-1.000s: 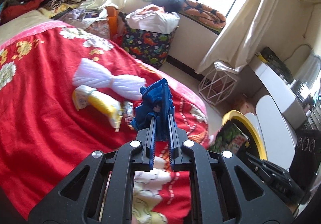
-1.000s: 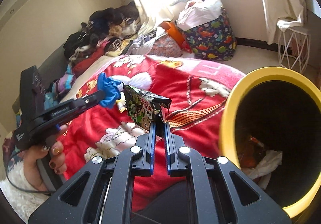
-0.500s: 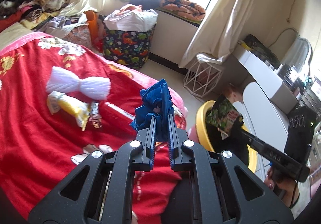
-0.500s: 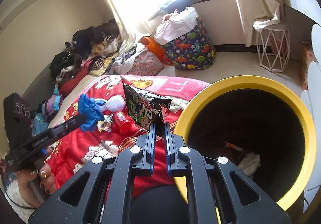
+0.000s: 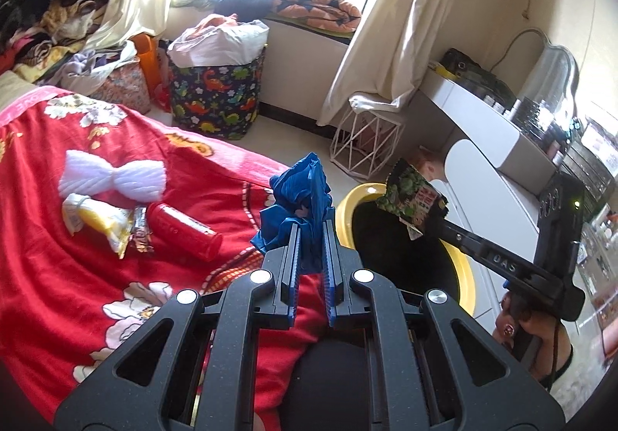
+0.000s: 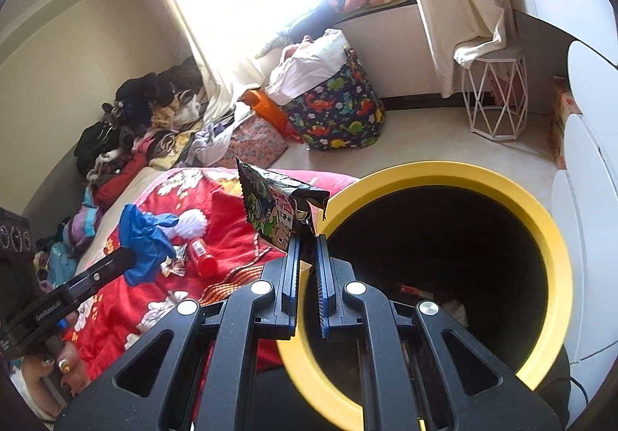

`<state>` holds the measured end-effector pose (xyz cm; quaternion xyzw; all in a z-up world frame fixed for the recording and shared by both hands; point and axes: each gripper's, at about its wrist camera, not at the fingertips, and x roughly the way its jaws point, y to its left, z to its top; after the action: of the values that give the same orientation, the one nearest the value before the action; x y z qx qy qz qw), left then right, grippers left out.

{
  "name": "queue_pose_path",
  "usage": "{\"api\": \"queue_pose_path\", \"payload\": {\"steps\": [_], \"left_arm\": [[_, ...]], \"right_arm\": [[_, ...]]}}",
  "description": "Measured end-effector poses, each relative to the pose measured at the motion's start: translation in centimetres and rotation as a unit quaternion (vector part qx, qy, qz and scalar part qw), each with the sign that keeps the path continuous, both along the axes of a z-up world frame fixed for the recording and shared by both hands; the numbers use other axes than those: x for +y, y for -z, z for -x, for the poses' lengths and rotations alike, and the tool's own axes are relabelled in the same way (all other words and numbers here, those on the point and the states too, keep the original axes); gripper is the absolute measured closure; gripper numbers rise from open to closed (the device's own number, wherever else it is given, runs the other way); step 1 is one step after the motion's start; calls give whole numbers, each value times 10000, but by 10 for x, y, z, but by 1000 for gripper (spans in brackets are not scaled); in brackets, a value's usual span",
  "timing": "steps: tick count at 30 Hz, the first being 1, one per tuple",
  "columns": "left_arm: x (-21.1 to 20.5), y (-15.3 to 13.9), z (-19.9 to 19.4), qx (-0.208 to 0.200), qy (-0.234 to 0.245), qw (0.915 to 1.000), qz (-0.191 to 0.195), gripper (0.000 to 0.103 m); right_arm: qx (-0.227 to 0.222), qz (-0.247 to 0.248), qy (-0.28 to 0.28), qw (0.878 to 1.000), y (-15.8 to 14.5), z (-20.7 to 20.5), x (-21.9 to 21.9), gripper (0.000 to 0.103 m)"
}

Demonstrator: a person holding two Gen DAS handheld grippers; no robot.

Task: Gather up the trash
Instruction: 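Carry the green packet and blue bag over the yellow-rimmed bin with both grippers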

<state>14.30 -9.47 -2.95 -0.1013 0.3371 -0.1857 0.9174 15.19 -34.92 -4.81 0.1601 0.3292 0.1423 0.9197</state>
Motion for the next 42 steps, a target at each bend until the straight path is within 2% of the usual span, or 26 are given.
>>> {"api": "queue_pose_path", "payload": {"steps": [18,42], "left_arm": [[-36,2,5,-43,484,9987,-122,97],[-95,21,-1,160,1116,9931,-318,97]], "right_arm": [[-34,-45,609,9981,2,0,-46,95],[309,-214,1269,9912,24,0,-100,95]]}}
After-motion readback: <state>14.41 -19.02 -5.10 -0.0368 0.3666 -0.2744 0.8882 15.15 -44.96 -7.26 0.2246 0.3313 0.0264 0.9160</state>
